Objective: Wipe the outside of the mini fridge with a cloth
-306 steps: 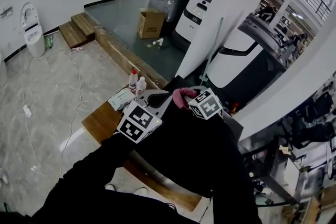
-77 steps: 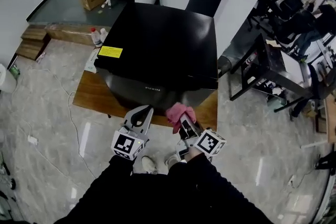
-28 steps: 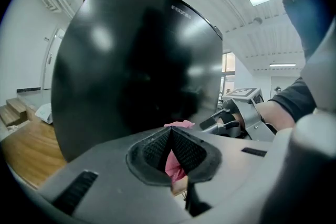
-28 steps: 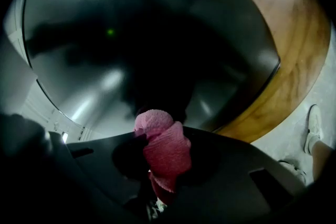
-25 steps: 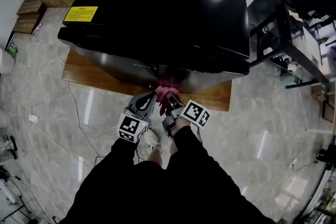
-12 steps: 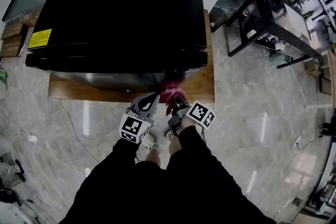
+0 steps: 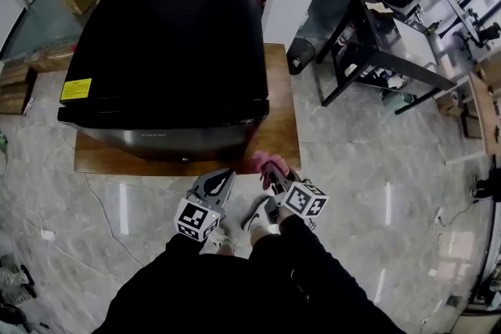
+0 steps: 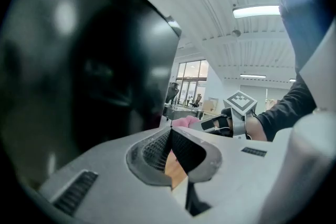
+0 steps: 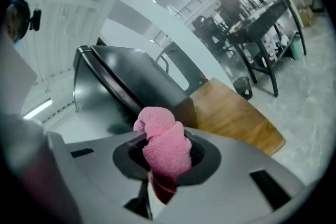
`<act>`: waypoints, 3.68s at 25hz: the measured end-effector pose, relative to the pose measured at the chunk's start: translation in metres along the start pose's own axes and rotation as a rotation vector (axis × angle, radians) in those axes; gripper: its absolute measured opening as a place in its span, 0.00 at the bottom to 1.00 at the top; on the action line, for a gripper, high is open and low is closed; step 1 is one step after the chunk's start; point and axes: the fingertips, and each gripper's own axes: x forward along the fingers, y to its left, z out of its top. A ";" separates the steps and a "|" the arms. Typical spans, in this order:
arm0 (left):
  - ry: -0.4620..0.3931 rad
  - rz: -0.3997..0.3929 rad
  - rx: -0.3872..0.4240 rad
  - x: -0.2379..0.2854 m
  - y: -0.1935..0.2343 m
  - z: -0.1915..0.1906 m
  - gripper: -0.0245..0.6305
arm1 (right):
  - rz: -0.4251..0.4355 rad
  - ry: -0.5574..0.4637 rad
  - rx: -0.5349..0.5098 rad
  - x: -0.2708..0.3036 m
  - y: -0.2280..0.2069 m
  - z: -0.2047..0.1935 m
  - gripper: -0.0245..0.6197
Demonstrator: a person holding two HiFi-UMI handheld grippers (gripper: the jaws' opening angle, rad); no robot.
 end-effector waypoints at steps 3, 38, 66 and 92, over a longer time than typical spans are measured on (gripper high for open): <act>-0.031 -0.043 0.042 -0.012 -0.028 0.038 0.05 | 0.014 -0.062 -0.158 -0.037 0.028 0.028 0.16; -0.157 0.180 0.041 0.092 -0.091 0.166 0.05 | 0.492 0.000 -0.957 0.031 0.153 0.194 0.17; -0.189 0.544 -0.013 0.209 -0.006 0.179 0.05 | 0.564 -0.039 -0.800 0.183 0.097 0.289 0.17; -0.140 0.470 0.055 0.211 -0.020 0.156 0.05 | 0.490 -0.013 -0.767 0.147 0.013 0.278 0.17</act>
